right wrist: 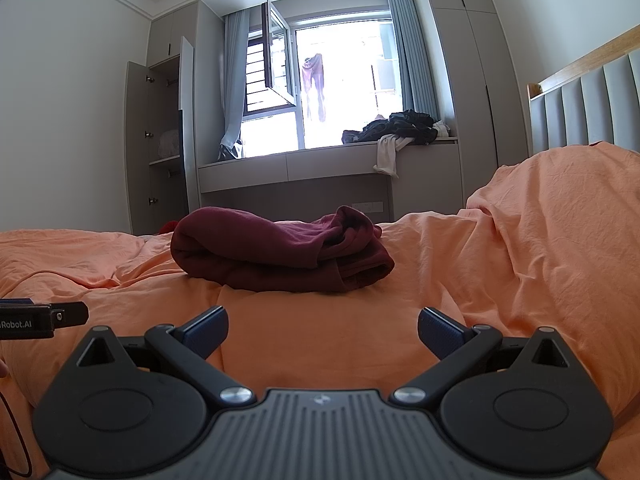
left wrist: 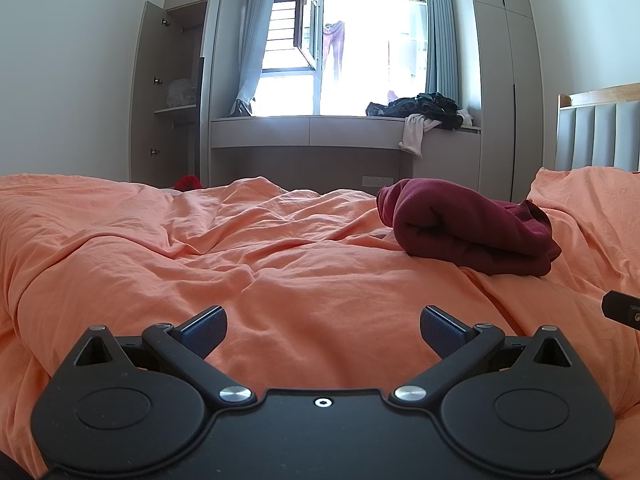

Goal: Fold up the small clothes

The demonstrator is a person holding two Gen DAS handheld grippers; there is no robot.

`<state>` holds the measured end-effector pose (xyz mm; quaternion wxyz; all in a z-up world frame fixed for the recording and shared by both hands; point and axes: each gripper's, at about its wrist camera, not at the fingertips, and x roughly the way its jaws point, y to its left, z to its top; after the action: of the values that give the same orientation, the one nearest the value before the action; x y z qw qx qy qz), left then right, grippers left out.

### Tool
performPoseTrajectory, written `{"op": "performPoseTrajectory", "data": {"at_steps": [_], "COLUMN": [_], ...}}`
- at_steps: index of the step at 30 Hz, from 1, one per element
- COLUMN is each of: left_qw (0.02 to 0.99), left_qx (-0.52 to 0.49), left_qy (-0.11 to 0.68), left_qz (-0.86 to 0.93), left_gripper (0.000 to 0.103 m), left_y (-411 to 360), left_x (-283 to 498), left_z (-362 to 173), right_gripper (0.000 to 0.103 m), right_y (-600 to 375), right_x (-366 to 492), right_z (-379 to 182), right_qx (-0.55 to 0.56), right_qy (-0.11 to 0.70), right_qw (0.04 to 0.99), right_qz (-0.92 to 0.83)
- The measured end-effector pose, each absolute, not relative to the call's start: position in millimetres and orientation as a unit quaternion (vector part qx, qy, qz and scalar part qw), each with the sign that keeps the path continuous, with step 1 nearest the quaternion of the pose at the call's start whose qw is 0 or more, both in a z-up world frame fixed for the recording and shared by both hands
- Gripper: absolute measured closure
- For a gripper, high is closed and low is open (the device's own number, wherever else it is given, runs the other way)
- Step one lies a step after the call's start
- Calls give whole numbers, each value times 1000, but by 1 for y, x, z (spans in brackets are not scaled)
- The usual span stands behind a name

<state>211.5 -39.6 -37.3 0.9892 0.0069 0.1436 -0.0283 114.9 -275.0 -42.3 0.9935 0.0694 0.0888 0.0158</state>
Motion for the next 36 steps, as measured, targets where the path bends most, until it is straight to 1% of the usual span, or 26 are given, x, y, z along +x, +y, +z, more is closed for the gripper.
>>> {"op": "performPoseTrajectory", "data": {"at_steps": [36], "left_qw": [989], "left_qx": [19], "left_qy": [146], "left_qz": [-5], "left_gripper": [0], "left_y": [-42], "left_x": [208], "left_z": [-38], "right_gripper": [0], "right_y": [-274], "right_x": [115], "right_z": [-42], "right_qx": [69], "right_qy": [90], "right_qw": [993], "right_qz": [17]}}
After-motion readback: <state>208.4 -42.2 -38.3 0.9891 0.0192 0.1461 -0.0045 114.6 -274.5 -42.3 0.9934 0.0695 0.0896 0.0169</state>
